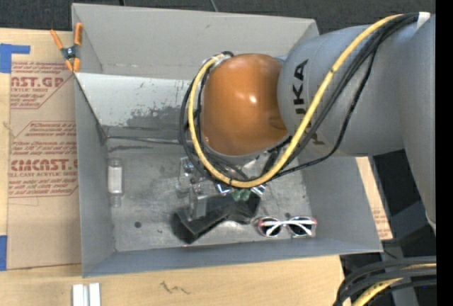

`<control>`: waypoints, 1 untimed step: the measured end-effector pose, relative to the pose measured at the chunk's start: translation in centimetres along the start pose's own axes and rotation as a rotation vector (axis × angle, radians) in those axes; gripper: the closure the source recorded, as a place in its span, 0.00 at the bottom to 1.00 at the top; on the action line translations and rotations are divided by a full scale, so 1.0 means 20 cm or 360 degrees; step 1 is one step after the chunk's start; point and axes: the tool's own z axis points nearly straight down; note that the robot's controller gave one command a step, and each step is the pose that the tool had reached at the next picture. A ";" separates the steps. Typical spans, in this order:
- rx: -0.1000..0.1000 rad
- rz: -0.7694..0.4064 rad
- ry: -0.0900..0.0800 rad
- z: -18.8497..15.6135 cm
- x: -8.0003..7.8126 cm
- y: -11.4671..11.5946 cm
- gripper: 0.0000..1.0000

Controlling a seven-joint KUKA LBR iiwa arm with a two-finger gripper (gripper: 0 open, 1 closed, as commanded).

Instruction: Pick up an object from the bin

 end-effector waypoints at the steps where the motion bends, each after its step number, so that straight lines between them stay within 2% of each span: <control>1: -0.0001 0.0070 0.0004 0.02 0.01 0.01 1.00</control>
Offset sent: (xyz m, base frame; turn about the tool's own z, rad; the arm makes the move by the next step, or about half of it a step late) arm -0.0125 0.0282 0.0314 -0.1791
